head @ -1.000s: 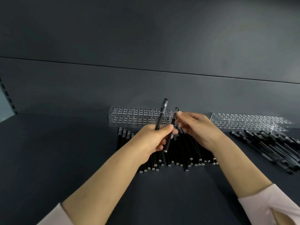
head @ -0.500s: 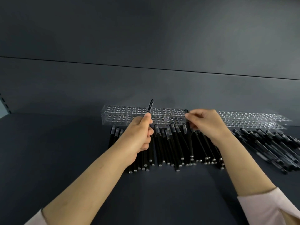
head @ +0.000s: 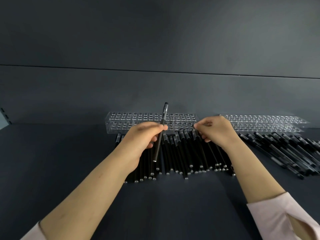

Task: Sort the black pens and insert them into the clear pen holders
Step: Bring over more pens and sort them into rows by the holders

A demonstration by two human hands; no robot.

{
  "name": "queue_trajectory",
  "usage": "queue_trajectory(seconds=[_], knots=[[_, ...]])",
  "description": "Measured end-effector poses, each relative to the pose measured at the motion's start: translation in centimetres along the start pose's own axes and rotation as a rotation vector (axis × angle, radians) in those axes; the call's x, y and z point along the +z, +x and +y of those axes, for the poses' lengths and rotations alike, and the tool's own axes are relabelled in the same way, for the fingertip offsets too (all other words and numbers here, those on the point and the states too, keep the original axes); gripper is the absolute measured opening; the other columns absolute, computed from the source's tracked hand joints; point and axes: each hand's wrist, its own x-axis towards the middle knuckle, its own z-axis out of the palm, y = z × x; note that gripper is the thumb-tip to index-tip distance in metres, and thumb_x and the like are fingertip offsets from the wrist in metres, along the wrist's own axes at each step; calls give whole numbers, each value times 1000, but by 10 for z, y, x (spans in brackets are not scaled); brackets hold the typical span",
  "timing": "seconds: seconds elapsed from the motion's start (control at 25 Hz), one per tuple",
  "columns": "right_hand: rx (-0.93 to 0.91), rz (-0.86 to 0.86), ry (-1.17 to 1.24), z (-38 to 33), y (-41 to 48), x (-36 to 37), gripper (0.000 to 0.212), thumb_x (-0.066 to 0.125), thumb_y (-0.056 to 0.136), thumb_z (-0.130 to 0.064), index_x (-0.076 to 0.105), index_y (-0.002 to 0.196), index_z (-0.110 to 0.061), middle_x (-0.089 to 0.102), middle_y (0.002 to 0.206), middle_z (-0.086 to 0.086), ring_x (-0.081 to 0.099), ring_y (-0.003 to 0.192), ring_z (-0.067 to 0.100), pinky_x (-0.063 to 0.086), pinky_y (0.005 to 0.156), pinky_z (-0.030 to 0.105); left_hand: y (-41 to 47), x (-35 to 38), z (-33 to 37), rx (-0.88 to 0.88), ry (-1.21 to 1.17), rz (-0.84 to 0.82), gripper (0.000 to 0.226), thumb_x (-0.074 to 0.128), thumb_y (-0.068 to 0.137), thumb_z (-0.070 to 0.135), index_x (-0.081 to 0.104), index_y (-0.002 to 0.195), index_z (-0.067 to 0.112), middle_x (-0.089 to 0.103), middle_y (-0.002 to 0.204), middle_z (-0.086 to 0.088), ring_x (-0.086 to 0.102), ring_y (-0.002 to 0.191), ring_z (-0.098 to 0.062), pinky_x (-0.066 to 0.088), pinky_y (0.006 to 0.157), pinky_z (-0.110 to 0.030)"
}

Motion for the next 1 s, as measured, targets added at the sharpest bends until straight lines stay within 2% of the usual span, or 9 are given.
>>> queue_trajectory(seconds=[0.08, 0.2, 0.32, 0.48, 0.64, 0.72, 0.8, 0.92, 1.0], knots=[[-7, 22, 0, 0, 0, 0, 16, 67, 88, -24, 72, 84, -9, 68, 68, 9, 62, 56, 18, 58, 58, 32, -2, 1, -1, 16, 106, 26, 15, 65, 89, 34, 74, 95, 24, 62, 82, 8, 57, 78, -8, 46, 77, -26], [-23, 59, 6, -2, 0, -1, 15, 66, 88, -24, 71, 81, -11, 68, 68, 11, 62, 56, 23, 60, 67, 41, -3, 8, -8, 135, 400, 89, 18, 62, 92, 36, 66, 105, 25, 60, 89, 21, 53, 80, 8, 36, 65, -10], [-37, 62, 4, -5, -1, 0, 14, 64, 89, -25, 71, 81, -14, 65, 63, 3, 62, 56, 21, 60, 67, 41, -1, 18, -16, 231, 629, 139, 30, 60, 93, 34, 58, 121, 22, 60, 86, 15, 57, 75, 5, 37, 57, -6], [-66, 66, -9, -7, 0, 1, 16, 63, 89, -27, 72, 82, -15, 66, 67, -1, 64, 64, 19, 59, 74, 43, 4, 28, -29, 263, 734, 166, 41, 61, 93, 30, 47, 130, 19, 62, 77, 7, 63, 71, -8, 51, 62, -20], [-79, 58, -21, -7, 0, 4, 16, 63, 89, -28, 73, 85, -15, 66, 71, -4, 63, 70, 16, 58, 78, 43, 8, 31, -35, 352, 850, 190, 49, 62, 91, 37, 46, 132, 17, 63, 74, 5, 61, 85, -13, 55, 76, -32], [-100, 53, -27, -9, -1, 6, 16, 63, 89, -28, 72, 83, -17, 65, 69, -5, 61, 66, 14, 58, 75, 38, 5, 24, -29, 389, 839, 224, 45, 62, 91, 40, 50, 128, 19, 63, 76, 8, 60, 80, -8, 50, 71, -19], [-163, 42, -76, -17, -7, 8, 15, 63, 89, -29, 72, 81, -20, 64, 70, -8, 59, 67, 7, 51, 71, 25, -2, 8, -16, 403, 804, 295, 36, 62, 91, 38, 57, 121, 20, 65, 82, 10, 59, 76, -1, 38, 63, -8], [-272, 3, -98, -36, -20, 20, 12, 64, 89, -29, 73, 85, -22, 68, 79, -10, 60, 75, 0, 41, 64, 8, -15, -33, -6, 375, 749, 415, 28, 63, 91, 33, 63, 115, 18, 67, 97, 6, 59, 87, -5, 39, 74, -15], [-344, -58, -96, -49, -29, 34, 9, 65, 88, -28, 73, 85, -23, 68, 79, -10, 59, 74, -3, 39, 65, 3, -22, -57, -10, 281, 815, 432, 36, 61, 91, 38, 60, 120, 18, 64, 111, 1, 59, 104, -14, 44, 88, -26]])
